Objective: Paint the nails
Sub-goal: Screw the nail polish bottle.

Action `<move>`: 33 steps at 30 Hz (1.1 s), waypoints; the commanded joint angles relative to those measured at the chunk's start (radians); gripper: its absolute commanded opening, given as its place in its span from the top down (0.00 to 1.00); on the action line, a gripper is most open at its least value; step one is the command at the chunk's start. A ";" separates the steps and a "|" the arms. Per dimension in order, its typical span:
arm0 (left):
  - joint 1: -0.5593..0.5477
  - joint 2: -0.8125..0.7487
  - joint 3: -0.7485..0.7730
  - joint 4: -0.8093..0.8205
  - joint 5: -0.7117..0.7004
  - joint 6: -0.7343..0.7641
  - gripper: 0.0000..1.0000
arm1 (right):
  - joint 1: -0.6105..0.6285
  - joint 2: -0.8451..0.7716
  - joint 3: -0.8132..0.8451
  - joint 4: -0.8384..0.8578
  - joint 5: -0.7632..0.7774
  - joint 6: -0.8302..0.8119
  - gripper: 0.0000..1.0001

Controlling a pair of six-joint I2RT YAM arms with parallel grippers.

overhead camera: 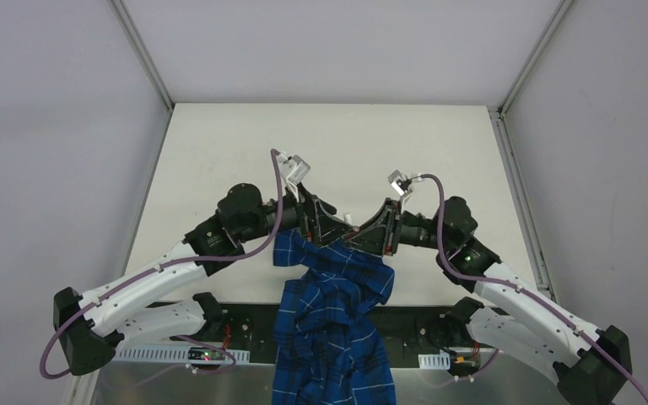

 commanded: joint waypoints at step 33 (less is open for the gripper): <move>0.010 0.145 0.065 -0.160 -0.293 -0.069 0.51 | 0.347 0.180 0.106 -0.214 0.879 -0.249 1.00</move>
